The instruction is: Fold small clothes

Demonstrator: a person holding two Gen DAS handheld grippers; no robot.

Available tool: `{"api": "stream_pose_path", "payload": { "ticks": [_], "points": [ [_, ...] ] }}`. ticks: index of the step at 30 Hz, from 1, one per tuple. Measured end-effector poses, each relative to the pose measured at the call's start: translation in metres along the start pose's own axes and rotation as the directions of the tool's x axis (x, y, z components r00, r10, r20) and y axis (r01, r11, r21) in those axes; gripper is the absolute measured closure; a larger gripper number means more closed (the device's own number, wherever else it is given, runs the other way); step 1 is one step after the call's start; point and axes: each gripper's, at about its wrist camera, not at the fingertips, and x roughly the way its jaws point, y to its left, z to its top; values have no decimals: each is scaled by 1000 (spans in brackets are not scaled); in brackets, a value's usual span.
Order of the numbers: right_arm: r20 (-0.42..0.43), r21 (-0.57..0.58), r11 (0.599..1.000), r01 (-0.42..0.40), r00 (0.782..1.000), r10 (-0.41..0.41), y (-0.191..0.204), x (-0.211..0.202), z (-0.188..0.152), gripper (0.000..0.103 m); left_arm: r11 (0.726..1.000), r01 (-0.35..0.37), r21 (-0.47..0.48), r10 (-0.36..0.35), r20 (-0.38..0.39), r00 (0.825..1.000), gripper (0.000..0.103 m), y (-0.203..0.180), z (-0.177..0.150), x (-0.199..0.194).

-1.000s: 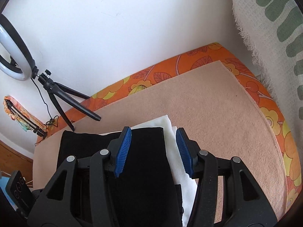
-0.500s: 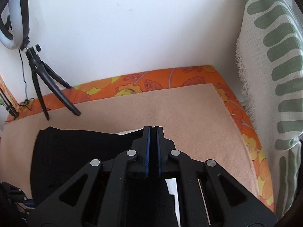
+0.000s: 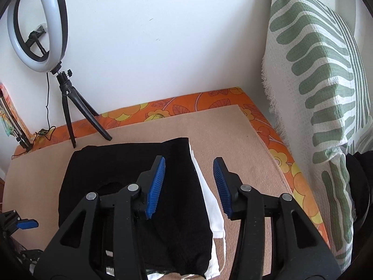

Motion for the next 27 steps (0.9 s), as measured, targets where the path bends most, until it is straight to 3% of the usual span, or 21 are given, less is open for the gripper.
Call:
{"api": "stream_pose_path", "payload": {
  "ticks": [2, 9, 15, 19, 26, 27],
  "points": [
    [7, 19, 1000, -9, 1000, 9, 3, -19, -7, 46, 1000, -12, 1, 12, 16, 1000, 31, -6, -2, -14],
    [25, 5, 1000, -9, 1000, 9, 29, -86, -38, 45, 998, -57, -6, 58, 81, 995, 22, -25, -16, -75],
    [46, 3, 1000, -8, 999, 7, 60, -138, -72, 44, 996, -90, -7, 91, 126, 988, 22, -42, -35, -122],
    [79, -16, 1000, 8, 997, -6, 85, -167, -98, 30, 993, -115, -1, 114, 157, 981, 22, -52, -50, -149],
    [129, -42, 998, 44, 991, -39, 126, -205, -136, 29, 988, -154, -3, 151, 207, 966, 20, -62, -76, -187],
    [136, -48, 997, 58, 989, -51, 133, -210, -142, 24, 988, -155, -7, 153, 212, 965, 20, -62, -79, -190]
  ]
}}
